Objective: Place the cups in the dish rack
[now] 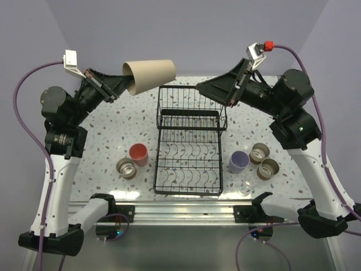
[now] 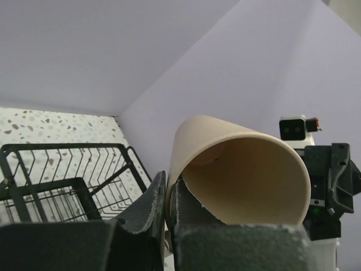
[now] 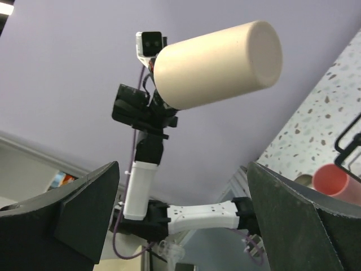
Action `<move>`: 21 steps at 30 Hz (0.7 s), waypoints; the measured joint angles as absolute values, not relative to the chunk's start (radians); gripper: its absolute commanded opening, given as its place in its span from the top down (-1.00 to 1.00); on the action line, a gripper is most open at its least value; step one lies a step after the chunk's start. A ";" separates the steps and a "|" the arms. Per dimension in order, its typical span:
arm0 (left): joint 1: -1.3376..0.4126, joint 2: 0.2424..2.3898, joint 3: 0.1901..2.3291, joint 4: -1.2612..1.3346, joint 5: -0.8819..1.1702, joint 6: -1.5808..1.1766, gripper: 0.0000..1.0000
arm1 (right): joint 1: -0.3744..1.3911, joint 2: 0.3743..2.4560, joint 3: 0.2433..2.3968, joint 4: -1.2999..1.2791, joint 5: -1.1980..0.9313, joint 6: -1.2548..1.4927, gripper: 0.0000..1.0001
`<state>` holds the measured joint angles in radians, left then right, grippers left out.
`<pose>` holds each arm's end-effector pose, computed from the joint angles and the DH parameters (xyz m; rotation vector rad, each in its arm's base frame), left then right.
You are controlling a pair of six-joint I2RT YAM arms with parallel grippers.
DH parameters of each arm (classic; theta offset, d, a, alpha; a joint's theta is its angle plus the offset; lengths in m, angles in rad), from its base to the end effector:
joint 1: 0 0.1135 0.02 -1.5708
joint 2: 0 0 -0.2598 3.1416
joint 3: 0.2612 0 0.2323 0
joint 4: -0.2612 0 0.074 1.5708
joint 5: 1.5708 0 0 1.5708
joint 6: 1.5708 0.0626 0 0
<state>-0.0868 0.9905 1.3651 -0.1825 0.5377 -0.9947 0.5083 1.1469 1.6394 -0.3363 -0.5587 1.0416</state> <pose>0.1864 -0.0484 0.4931 -0.2004 1.5167 -1.2489 0.1656 0.1302 0.5290 -0.0953 1.6665 1.6196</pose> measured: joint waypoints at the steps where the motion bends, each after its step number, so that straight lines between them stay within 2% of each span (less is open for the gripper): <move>1: -0.091 0.982 1.335 -0.126 0.554 -1.026 1.00 | 0.521 1.159 1.641 -0.308 -0.559 1.058 -0.97; 11: -0.137 0.896 1.140 0.220 0.574 -1.255 1.00 | 0.654 1.317 1.672 -0.224 -0.516 1.107 -0.97; 21: -0.142 0.890 1.098 0.328 0.574 -1.328 1.00 | 0.670 1.328 1.663 -0.055 -0.453 1.214 -0.97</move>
<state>-0.1425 0.8898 1.0985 0.3283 0.5743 -1.3285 0.6697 1.3285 1.6627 -0.0551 -0.4526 1.2140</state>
